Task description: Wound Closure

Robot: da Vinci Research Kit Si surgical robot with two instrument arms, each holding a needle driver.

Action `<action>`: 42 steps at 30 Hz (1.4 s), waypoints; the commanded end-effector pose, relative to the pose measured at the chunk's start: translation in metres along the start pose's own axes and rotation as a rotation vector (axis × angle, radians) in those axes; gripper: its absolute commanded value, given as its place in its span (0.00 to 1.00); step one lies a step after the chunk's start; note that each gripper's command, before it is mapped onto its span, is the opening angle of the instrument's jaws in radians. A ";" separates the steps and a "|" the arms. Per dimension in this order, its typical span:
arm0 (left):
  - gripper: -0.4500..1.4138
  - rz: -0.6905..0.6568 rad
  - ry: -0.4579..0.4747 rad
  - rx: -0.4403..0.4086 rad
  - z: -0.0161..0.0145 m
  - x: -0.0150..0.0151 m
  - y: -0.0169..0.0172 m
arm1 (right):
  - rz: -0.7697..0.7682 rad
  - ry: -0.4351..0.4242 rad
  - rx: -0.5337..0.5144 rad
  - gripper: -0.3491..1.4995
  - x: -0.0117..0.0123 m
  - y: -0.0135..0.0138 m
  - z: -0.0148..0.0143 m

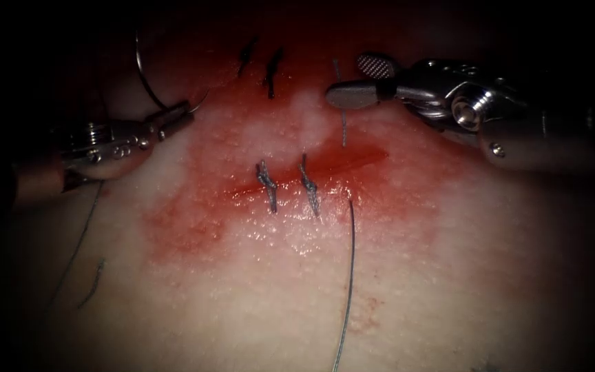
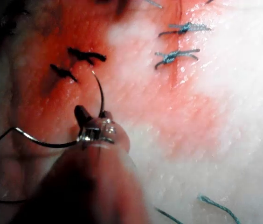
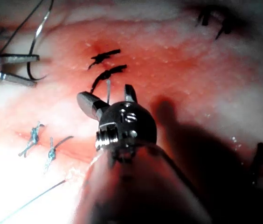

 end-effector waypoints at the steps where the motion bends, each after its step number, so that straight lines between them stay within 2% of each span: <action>1: 0.91 -0.013 0.010 -0.008 0.0008 0.0001 0.0001 | -0.002 -0.004 0.000 0.74 -0.0004 0.0002 0.0020; 3: 0.97 -0.053 0.028 0.008 0.0006 0.0004 -0.0001 | 0.003 -0.015 -0.005 0.74 -0.0008 0.0006 0.0031; 5: 0.98 -0.067 0.028 0.021 0.0002 0.0009 -0.0004 | 0.008 -0.024 -0.008 0.70 -0.0012 0.0009 0.0039; 6: 0.98 -0.071 0.026 0.022 0.0000 0.0011 -0.0005 | 0.009 -0.031 -0.010 0.63 -0.0015 0.0011 0.0043; 7: 0.98 -0.088 0.032 0.017 -0.0002 0.0014 -0.0005 | 0.010 -0.043 -0.012 0.50 -0.0018 0.0012 0.0045; 9: 0.98 -0.109 0.083 -0.004 -0.0013 0.0025 -0.0008 | 0.002 -0.069 -0.019 0.00 -0.0024 0.0013 0.0044; 13: 0.96 -0.149 0.132 0.007 -0.0028 0.0042 -0.0013 | -0.001 -0.054 -0.049 0.00 -0.0019 0.0009 0.0036; 19: 0.87 -0.196 0.203 0.016 -0.0053 0.0069 -0.0019 | -0.062 0.053 -0.019 0.00 0.0007 -0.0002 0.0020; 26: 0.63 -0.243 0.343 -0.066 -0.0079 0.0093 -0.0006 | -0.081 0.170 0.027 0.00 0.0039 -0.0015 0.0001; 33: 0.63 -0.296 0.458 -0.154 -0.0086 0.0096 0.0015 | -0.102 0.203 0.051 0.00 0.0048 -0.0025 -0.0011; 36: 0.58 -0.292 0.487 -0.197 -0.0084 0.0095 0.0027 | -0.117 0.203 0.094 0.00 0.0045 -0.0026 -0.0011; 37: 0.54 -0.285 0.507 -0.214 -0.0082 0.0096 0.0030 | -0.120 0.206 0.104 0.03 0.0044 -0.0025 -0.0010; 40: 0.53 -0.268 0.557 -0.245 -0.0076 0.0103 0.0039 | -0.136 0.216 0.144 0.67 0.0039 -0.0021 -0.0010; 41: 0.53 -0.264 0.570 -0.253 -0.0074 0.0106 0.0042 | -0.139 0.219 0.149 0.77 0.0037 -0.0020 -0.0011; 42: 0.56 -0.257 0.586 -0.266 -0.0072 0.0110 0.0046 | -0.142 0.228 0.154 0.82 0.0035 -0.0019 -0.0013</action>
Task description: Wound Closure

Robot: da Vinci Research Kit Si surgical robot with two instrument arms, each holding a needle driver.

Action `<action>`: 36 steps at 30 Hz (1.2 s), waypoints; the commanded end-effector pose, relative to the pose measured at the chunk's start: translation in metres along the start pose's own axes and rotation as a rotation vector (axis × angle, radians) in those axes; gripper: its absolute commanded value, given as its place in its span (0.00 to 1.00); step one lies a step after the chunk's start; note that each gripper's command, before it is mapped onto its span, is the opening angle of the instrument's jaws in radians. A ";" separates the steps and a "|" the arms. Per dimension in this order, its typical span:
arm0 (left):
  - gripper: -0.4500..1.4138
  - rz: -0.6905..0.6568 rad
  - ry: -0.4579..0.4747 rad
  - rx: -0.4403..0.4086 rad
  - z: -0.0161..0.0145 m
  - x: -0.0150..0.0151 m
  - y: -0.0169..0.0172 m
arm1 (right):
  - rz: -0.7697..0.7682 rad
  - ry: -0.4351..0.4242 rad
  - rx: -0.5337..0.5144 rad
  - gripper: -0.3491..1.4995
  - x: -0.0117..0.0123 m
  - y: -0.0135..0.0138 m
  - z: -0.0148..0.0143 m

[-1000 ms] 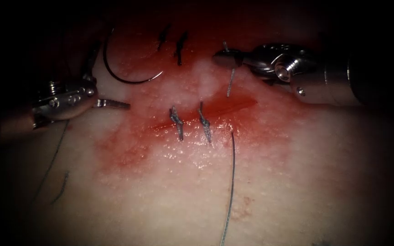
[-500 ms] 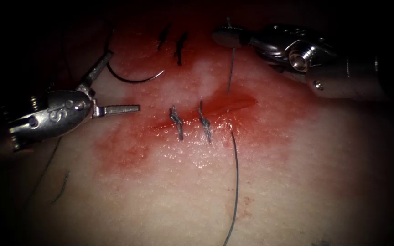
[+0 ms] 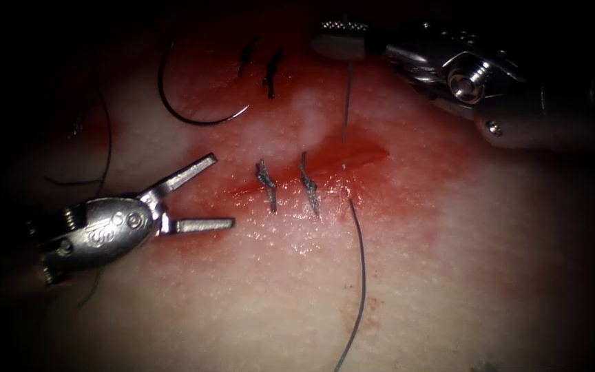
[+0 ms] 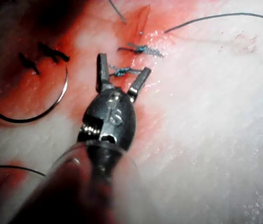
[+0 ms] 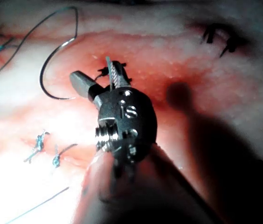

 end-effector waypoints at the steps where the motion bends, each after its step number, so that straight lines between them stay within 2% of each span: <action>1: 0.59 -0.009 0.001 -0.020 0.0011 -0.0003 0.0004 | -0.003 0.012 0.000 0.86 -0.0010 0.0000 0.0003; 6: 0.68 0.006 -0.040 -0.094 0.0035 0.0009 0.0028 | -0.020 0.007 -0.012 0.95 -0.0028 0.0003 -0.0026; 9: 0.68 0.136 -0.042 -0.136 0.0046 0.0017 0.0045 | -0.031 -0.004 -0.038 0.98 -0.0039 0.0008 -0.0053; 14: 0.71 0.355 -0.065 -0.195 0.0052 0.0024 0.0061 | -0.053 -0.015 0.017 0.99 -0.0055 0.0013 -0.0101; 17: 0.70 0.439 -0.058 -0.204 0.0051 0.0026 0.0063 | -0.052 0.030 0.036 0.99 -0.0060 0.0011 -0.0123; 20: 0.69 0.500 -0.054 -0.207 0.0053 0.0028 0.0068 | -0.053 0.042 0.043 0.91 -0.0065 0.0005 -0.0142; 21: 0.69 0.513 -0.054 -0.208 0.0054 0.0029 0.0070 | -0.130 0.044 0.046 0.85 -0.0067 0.0002 -0.0147; 24: 0.69 0.542 -0.036 -0.219 0.0058 0.0036 0.0080 | -0.295 0.053 0.055 0.82 -0.0067 -0.0001 -0.0154; 28: 0.73 0.562 0.003 -0.240 0.0063 0.0049 0.0093 | -0.335 0.000 0.075 0.82 -0.0058 -0.0002 -0.0154; 33: 0.81 0.576 0.063 -0.279 0.0067 0.0064 0.0106 | -0.397 -0.014 0.084 0.95 -0.0053 0.0000 -0.0151; 36: 0.87 0.580 0.097 -0.302 0.0066 0.0072 0.0109 | -0.405 -0.011 0.084 0.98 -0.0056 0.0000 -0.0152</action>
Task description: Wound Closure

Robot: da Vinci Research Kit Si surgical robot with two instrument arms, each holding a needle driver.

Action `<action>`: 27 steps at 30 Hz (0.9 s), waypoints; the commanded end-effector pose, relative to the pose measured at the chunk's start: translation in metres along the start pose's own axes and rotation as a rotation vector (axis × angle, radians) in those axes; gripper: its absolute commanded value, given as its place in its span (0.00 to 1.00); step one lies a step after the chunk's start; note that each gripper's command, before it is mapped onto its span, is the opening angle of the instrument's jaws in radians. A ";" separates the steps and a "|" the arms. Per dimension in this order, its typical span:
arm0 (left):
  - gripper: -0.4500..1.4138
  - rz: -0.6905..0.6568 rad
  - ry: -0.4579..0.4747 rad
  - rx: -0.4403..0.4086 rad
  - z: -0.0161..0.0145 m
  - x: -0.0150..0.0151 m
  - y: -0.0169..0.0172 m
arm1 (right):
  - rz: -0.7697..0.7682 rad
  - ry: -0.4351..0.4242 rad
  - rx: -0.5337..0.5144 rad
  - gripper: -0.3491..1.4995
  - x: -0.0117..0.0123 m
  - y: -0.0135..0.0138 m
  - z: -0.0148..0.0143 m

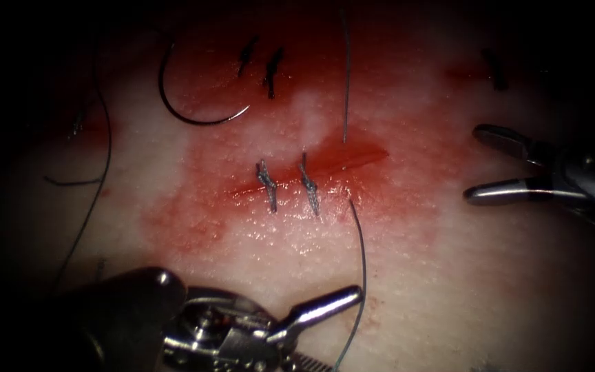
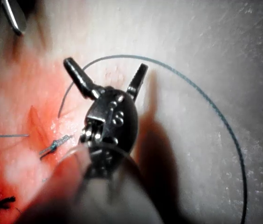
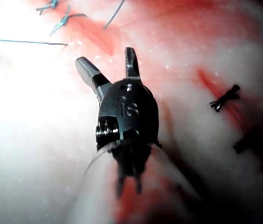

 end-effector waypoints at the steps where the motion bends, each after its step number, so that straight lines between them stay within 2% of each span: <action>1: 0.87 0.001 0.016 -0.008 0.0006 -0.0002 0.0000 | -0.002 0.004 0.003 0.98 -0.0010 -0.0006 0.0007; 4: 0.87 0.022 0.035 -0.012 0.0003 0.0004 -0.0003 | -0.009 0.003 0.006 0.98 -0.0016 -0.0010 0.0006; 5: 0.83 0.030 0.037 -0.013 0.0003 0.0006 -0.0003 | -0.011 0.002 0.007 0.98 -0.0018 -0.0011 0.0006; 7: 0.60 0.034 0.044 -0.015 0.0005 0.0009 -0.0002 | -0.015 0.000 0.013 0.98 -0.0021 -0.0014 0.0006; 9: 0.23 0.045 0.051 -0.018 0.0006 0.0010 0.0000 | -0.017 0.002 0.013 0.98 -0.0023 -0.0015 0.0006; 10: 0.02 0.077 0.054 -0.020 0.0007 0.0010 0.0001 | -0.018 0.003 0.013 0.98 -0.0024 -0.0016 0.0006; 12: 0.00 0.106 0.052 -0.054 0.0007 0.0010 0.0001 | -0.021 0.007 0.020 0.97 -0.0027 -0.0019 0.0006; 14: 0.00 0.107 0.045 -0.088 0.0006 0.0007 -0.0004 | -0.033 0.027 0.073 0.94 -0.0030 -0.0027 0.0006; 19: 0.00 0.098 0.016 -0.081 0.0005 -0.0004 -0.0020 | -0.176 0.054 0.137 0.95 -0.0026 -0.0053 0.0012; 27: 0.00 0.084 0.010 -0.070 0.0003 -0.0019 -0.0041 | -0.489 0.102 0.203 0.95 0.0013 -0.0109 0.0036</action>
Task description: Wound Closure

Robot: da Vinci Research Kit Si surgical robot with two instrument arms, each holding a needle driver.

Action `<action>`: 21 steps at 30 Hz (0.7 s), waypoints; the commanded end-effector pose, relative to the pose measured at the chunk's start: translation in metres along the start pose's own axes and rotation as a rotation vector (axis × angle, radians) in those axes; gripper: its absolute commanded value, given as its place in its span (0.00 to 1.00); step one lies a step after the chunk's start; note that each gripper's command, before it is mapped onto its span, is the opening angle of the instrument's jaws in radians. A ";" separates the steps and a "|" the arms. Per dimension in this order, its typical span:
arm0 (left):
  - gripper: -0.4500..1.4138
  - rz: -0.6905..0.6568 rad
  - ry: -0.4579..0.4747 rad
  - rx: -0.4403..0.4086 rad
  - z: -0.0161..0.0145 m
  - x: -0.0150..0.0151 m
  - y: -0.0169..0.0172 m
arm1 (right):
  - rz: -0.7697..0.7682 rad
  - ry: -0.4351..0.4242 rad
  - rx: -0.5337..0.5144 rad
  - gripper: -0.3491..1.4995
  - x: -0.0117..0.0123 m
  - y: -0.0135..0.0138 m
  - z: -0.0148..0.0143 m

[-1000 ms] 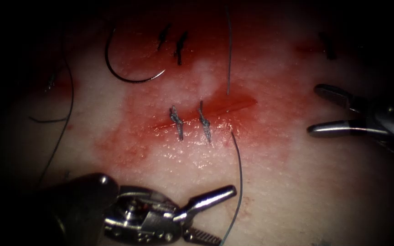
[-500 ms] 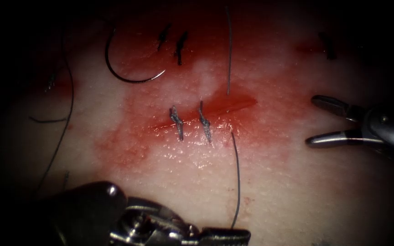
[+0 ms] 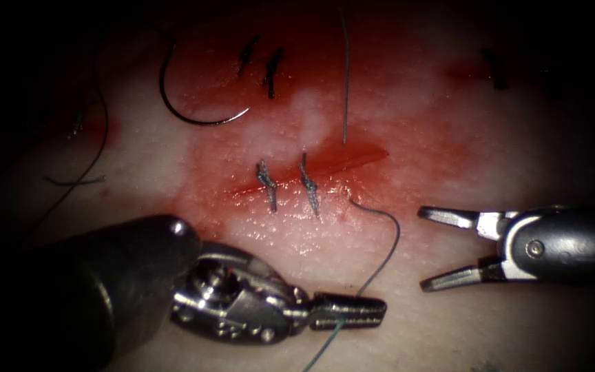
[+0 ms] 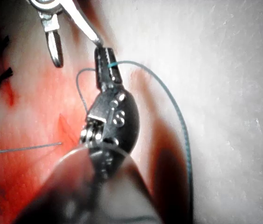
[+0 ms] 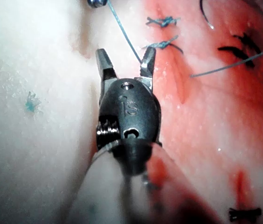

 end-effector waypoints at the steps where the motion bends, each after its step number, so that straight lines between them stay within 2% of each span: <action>1: 0.00 -0.001 0.004 0.005 0.0005 -0.0006 -0.0002 | -0.043 0.014 0.009 0.95 0.0012 -0.0005 0.0020; 6: 0.00 -0.006 0.001 0.012 0.0001 -0.0011 -0.0007 | -0.150 0.018 0.005 0.95 0.0029 -0.0004 0.0032; 10: 0.00 -0.003 -0.002 0.012 0.0000 -0.0013 -0.0009 | -0.206 0.013 -0.010 0.95 0.0033 -0.0005 0.0039; 11: 0.00 -0.003 -0.002 0.012 0.0000 -0.0013 -0.0010 | -0.218 0.014 -0.015 0.94 0.0033 -0.0006 0.0041; 13: 0.00 -0.009 -0.002 0.013 0.0000 -0.0012 -0.0009 | -0.262 0.003 -0.036 0.85 0.0032 -0.0008 0.0044; 17: 0.00 -0.013 0.000 0.011 -0.0003 -0.0010 -0.0007 | -0.342 -0.046 -0.041 0.56 0.0027 -0.0008 0.0047; 19: 0.00 -0.013 0.002 0.010 -0.0005 -0.0009 -0.0006 | -0.375 -0.095 -0.019 0.31 0.0023 -0.0007 0.0048; 20: 0.00 -0.013 0.003 0.009 -0.0006 -0.0008 -0.0005 | -0.377 -0.116 -0.001 0.09 0.0021 -0.0008 0.0048; 21: 0.00 -0.013 0.004 0.009 -0.0007 -0.0008 -0.0005 | -0.379 -0.129 0.018 0.00 0.0020 -0.0009 0.0049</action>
